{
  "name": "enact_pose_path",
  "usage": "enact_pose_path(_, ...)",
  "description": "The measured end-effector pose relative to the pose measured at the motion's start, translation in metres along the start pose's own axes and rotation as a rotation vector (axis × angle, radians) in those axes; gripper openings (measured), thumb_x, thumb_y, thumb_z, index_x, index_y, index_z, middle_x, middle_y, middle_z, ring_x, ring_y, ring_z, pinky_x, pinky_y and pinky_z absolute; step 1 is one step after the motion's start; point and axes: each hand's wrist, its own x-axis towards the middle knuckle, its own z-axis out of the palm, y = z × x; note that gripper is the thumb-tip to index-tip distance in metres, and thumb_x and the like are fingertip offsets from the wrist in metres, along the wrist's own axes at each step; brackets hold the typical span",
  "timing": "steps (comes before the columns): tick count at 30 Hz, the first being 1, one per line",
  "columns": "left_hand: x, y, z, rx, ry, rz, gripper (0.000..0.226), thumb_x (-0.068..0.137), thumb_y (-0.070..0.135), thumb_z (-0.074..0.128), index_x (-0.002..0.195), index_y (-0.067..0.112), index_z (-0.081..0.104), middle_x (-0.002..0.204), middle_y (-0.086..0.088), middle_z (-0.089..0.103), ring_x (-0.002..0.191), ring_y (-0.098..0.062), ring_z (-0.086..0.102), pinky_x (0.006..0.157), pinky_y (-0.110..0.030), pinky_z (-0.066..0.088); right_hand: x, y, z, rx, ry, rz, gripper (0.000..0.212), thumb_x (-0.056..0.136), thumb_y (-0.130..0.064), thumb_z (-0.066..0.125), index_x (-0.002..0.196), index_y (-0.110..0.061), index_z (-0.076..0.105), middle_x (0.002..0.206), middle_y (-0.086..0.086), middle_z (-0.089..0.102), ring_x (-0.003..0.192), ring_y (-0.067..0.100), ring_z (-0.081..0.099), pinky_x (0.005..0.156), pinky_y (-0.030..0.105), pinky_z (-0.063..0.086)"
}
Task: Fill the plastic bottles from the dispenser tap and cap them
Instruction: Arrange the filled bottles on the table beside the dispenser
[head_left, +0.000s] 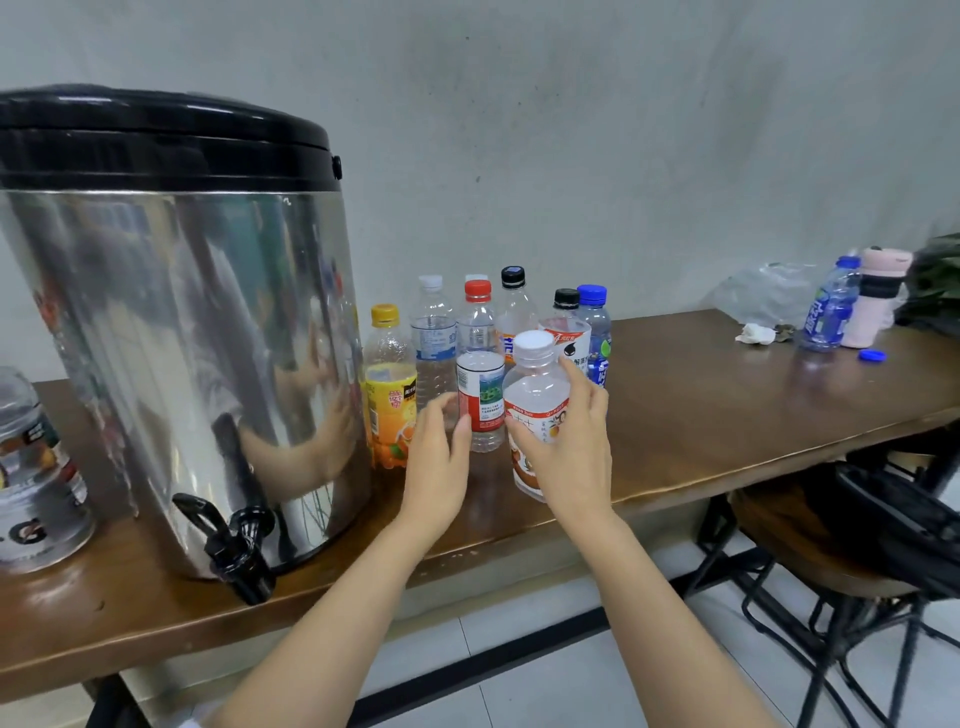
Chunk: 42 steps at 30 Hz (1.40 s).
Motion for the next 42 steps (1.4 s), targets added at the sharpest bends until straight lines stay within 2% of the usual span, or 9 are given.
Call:
enact_pose_path(5,0.018,0.075,-0.041,-0.297,-0.173,0.048,0.027,0.105,0.02,0.045,0.129,0.02,0.057,0.127,0.007,0.062,0.122,-0.009,0.057,0.106,-0.025,0.045,-0.024,-0.018,-0.016,0.131,-0.109,-0.041,0.085,0.08,-0.031,0.08,0.148,-0.036,0.029,0.147,-0.017,0.04,0.128,0.004,0.042,0.099,0.032,0.042)
enact_pose_path(10,0.008,0.109,-0.084,-0.244,-0.506,0.049,0.034,0.105,0.017,0.046,0.137,0.02,0.056,0.138,0.008,0.059,0.128,-0.004,0.053,0.104,-0.023,0.046,-0.055,-0.032,-0.016,0.317,-0.227,-0.022,0.078,0.078,-0.027,0.081,0.141,-0.042,0.038,0.136,-0.021,0.05,0.122,0.001,0.05,0.102,0.037,0.05)
enact_pose_path(16,-0.016,0.095,-0.12,-0.125,-0.446,0.106,0.029,0.09,0.009,0.069,0.114,0.026,0.066,0.109,0.019,0.066,0.103,0.007,0.062,0.093,-0.016,0.047,-0.094,-0.045,-0.003,0.404,-0.288,-0.035,0.069,0.072,-0.039,0.081,0.129,-0.058,0.045,0.131,-0.02,0.056,0.123,0.006,0.054,0.102,0.041,0.05)
enact_pose_path(20,-0.037,0.084,-0.138,0.219,-0.297,0.173,0.046,0.072,0.054,0.069,0.11,0.028,0.071,0.104,0.011,0.061,0.103,-0.007,0.058,0.091,-0.026,0.046,-0.118,-0.057,0.011,0.338,-0.285,-0.085,0.072,0.077,-0.03,0.082,0.112,-0.074,0.037,0.12,-0.027,0.054,0.116,-0.005,0.051,0.096,0.023,0.047)
enact_pose_path(22,-0.045,0.08,-0.152,0.208,-0.358,0.168,0.061,0.076,0.055,0.063,0.127,0.021,0.065,0.12,0.008,0.058,0.117,-0.009,0.055,0.103,-0.031,0.045,-0.126,-0.061,0.017,0.332,-0.314,-0.084,0.069,0.077,-0.031,0.081,0.114,-0.07,0.038,0.119,-0.029,0.052,0.114,-0.01,0.049,0.091,0.017,0.044)
enact_pose_path(27,-0.055,0.074,-0.191,0.07,-0.549,0.108,0.044,0.095,0.006,0.062,0.137,0.018,0.056,0.138,0.004,0.059,0.129,-0.003,0.053,0.109,-0.024,0.043,-0.139,-0.07,0.028,0.394,-0.354,-0.086,0.07,0.076,-0.027,0.083,0.135,-0.042,0.048,0.125,-0.02,0.055,0.117,-0.002,0.052,0.094,0.019,0.046)
enact_pose_path(34,-0.06,0.079,-0.192,0.404,-0.358,0.277,0.062,0.08,0.041,0.076,0.134,0.017,0.059,0.112,0.004,0.058,0.104,-0.007,0.053,0.095,-0.023,0.043,-0.154,-0.084,0.038,0.414,-0.342,-0.131,0.063,0.076,-0.031,0.083,0.126,-0.048,0.048,0.124,-0.02,0.054,0.118,-0.008,0.049,0.088,0.003,0.039)
enact_pose_path(39,-0.057,0.087,-0.213,0.272,-0.59,0.237,0.048,0.095,0.014,0.065,0.14,0.022,0.053,0.136,0.01,0.056,0.126,0.001,0.049,0.105,-0.015,0.039,-0.152,-0.084,0.034,0.441,-0.358,-0.115,0.069,0.078,-0.03,0.083,0.137,-0.036,0.048,0.126,-0.019,0.054,0.12,-0.004,0.05,0.092,0.009,0.043)
enact_pose_path(42,-0.055,0.09,-0.217,0.314,-0.589,0.217,0.041,0.096,0.014,0.062,0.136,0.023,0.058,0.123,0.015,0.058,0.115,0.004,0.052,0.096,-0.016,0.044,-0.153,-0.086,0.035,0.44,-0.358,-0.115,0.071,0.077,-0.031,0.083,0.138,-0.037,0.047,0.126,-0.02,0.053,0.12,-0.004,0.049,0.091,0.012,0.043)
